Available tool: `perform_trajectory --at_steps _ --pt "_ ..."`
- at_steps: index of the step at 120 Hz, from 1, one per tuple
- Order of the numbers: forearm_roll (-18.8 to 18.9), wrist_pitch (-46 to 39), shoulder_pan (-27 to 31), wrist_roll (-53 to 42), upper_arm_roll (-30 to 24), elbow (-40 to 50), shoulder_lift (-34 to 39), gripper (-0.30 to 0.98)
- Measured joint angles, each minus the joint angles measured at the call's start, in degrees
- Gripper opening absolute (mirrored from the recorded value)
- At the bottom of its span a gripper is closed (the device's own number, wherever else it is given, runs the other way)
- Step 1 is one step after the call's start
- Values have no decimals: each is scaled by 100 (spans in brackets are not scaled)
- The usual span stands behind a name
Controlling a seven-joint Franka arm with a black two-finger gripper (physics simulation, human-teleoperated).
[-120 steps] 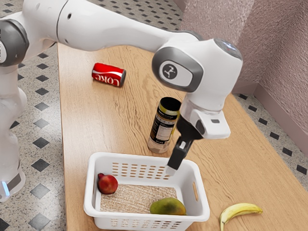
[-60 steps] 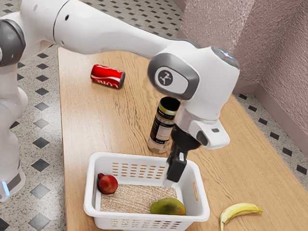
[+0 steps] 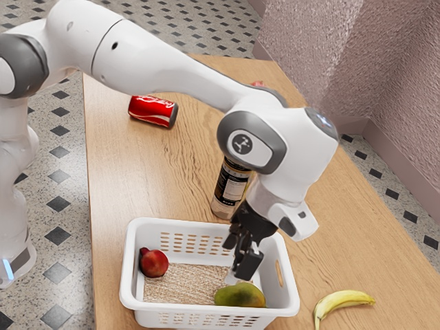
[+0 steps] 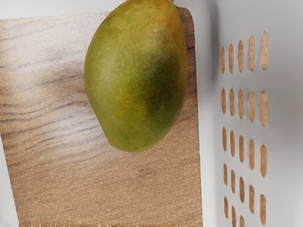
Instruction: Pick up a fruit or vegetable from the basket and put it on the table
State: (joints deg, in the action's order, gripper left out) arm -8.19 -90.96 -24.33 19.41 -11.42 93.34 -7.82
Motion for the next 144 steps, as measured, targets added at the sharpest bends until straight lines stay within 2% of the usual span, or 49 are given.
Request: perform_trajectory --at_steps 105,144 --pt "-131 -410 203 327 1 289 -142 69" --pt "-88 -435 229 259 -21 -78 -446 69"
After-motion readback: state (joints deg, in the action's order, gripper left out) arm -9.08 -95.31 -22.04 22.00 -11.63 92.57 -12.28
